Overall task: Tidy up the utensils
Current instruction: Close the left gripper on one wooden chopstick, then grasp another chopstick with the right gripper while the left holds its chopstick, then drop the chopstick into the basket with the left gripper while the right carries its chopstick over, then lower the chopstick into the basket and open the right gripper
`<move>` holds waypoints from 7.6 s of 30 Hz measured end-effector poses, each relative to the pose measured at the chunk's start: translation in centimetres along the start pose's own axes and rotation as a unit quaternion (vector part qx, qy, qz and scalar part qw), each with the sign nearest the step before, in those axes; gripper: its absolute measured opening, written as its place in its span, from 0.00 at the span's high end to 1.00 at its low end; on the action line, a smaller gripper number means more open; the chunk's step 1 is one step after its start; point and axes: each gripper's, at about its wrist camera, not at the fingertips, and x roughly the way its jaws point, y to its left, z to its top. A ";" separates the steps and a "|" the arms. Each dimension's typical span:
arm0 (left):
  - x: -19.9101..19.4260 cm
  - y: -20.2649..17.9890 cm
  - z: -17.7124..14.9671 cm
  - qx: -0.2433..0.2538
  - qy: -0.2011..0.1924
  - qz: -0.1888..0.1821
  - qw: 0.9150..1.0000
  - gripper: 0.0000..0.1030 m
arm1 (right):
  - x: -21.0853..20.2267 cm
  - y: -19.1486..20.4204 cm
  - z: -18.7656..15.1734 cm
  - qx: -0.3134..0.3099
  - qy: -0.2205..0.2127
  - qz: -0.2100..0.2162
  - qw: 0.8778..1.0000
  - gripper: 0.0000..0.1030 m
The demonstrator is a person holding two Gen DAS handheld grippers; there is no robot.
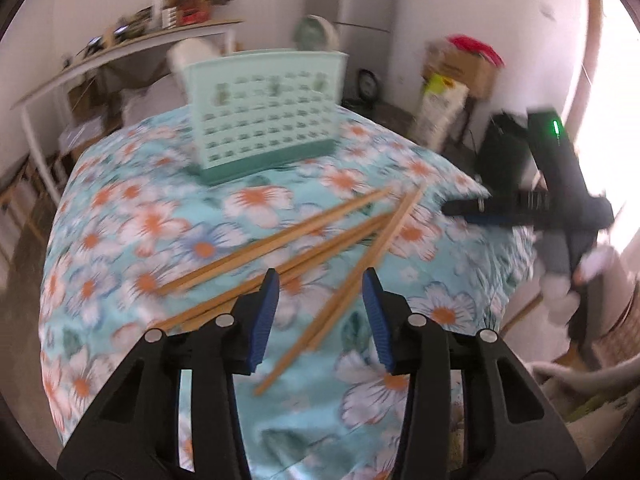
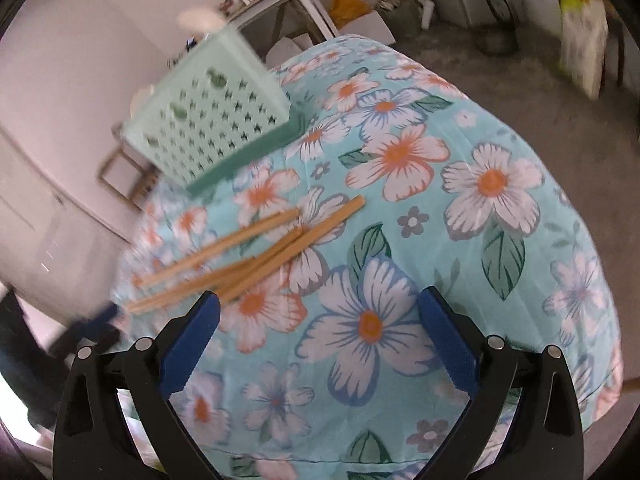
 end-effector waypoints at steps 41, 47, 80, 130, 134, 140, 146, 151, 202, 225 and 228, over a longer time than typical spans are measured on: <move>7.9 -4.9 3.1 0.066 0.141 -0.098 0.983 0.76 | -1.0 -4.5 0.2 0.085 -0.007 0.085 0.993 0.36; 11.5 -5.3 5.2 0.041 0.170 -0.102 0.979 0.76 | -1.0 -4.6 0.2 0.085 -0.007 0.084 0.993 0.37; 2.5 0.8 9.2 -0.114 0.034 -0.086 0.989 0.95 | -1.0 -6.2 0.8 0.145 0.000 0.092 0.985 0.55; -8.6 11.1 7.2 -0.243 -0.131 -0.084 0.958 0.95 | -1.2 3.3 4.3 0.123 -0.033 0.148 0.981 0.93; -7.6 11.2 8.0 -0.240 -0.113 -0.068 0.962 0.95 | -3.5 4.5 5.2 0.064 -0.065 0.129 0.988 0.93; -1.6 14.2 6.6 -0.328 -0.021 -0.109 0.938 0.95 | -3.9 5.9 5.8 0.021 -0.077 0.123 0.989 0.93; 0.9 14.8 5.2 -0.367 0.004 -0.117 0.923 0.95 | -3.7 4.7 5.9 0.030 -0.071 0.129 0.989 0.93; -0.6 14.2 6.6 -0.340 -0.016 -0.105 0.934 0.95 | -4.0 4.4 6.1 0.024 -0.079 0.125 0.989 0.93; -1.2 13.4 22.2 -0.211 -0.247 0.009 0.946 0.73 | -11.8 8.3 10.9 -0.066 -0.166 0.142 0.974 0.93; -6.4 14.4 1.1 -0.209 -0.140 0.140 0.958 0.40 | -8.5 20.4 22.3 -0.217 -0.246 0.082 0.941 0.93; -6.6 14.9 -0.1 -0.220 -0.129 0.148 0.956 0.38 | -6.3 21.2 22.6 -0.238 -0.245 0.053 0.938 0.93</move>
